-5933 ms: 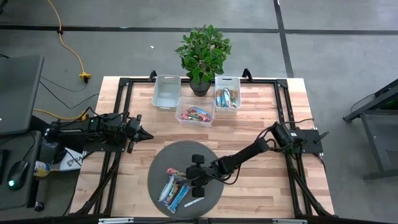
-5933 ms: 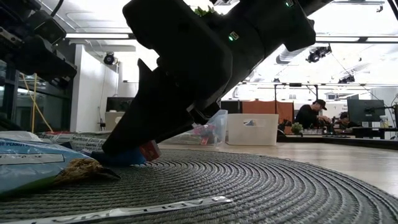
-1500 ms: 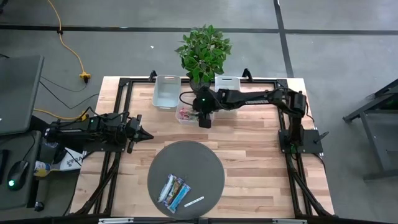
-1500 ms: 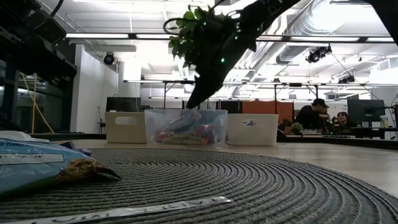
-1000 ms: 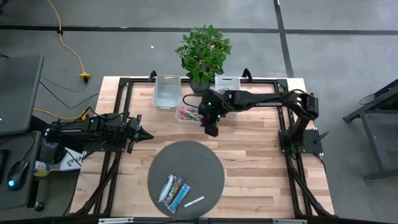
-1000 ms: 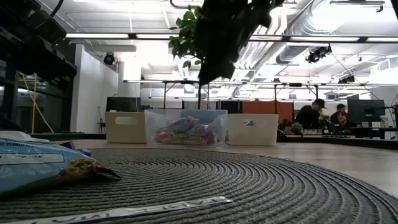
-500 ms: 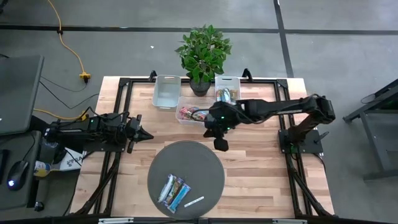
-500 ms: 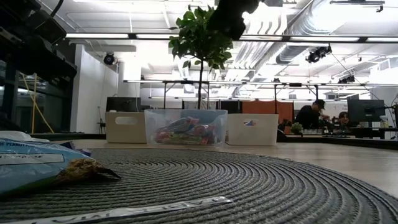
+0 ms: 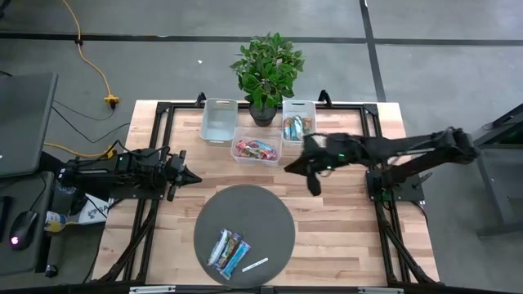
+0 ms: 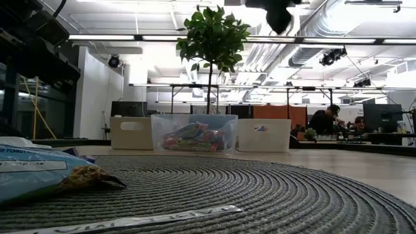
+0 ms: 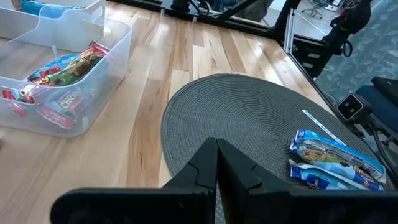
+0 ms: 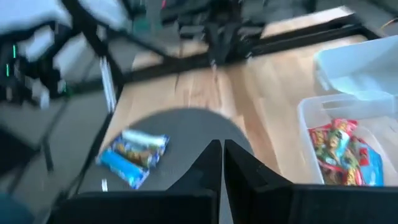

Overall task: Pick and place Granola Bars by type
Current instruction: Put the blue granola bar into the gray bin

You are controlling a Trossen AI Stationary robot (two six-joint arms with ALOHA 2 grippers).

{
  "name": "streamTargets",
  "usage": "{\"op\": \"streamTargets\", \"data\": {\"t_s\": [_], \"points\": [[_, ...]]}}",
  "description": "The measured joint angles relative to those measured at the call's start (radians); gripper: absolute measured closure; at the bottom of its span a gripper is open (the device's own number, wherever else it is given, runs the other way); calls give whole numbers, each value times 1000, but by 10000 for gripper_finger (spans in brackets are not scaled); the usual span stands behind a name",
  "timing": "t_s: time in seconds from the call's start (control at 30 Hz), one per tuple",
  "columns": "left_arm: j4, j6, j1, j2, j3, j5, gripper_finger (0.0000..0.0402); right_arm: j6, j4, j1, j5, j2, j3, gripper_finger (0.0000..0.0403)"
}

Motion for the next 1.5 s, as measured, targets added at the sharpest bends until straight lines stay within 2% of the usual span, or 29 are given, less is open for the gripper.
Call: {"op": "streamTargets", "data": {"t_s": [0.2, 0.5, 1.0, 1.5], "points": [[0, 0, 0, 0, 0, 0, 401, 98, 247, 0, 69, -269, -322, 402], [0, 0, 0, 0, 0, 0, 401, 115, 340, 0, 152, -609, -581, 402], [0, 0, 0, 0, 0, 0, 401, 124, 333, 0, 179, -1008, -822, 403], [0, 0, 0, 0, 0, 0, 401, 84, 193, -2, 178, -1174, -888, 403]]}}
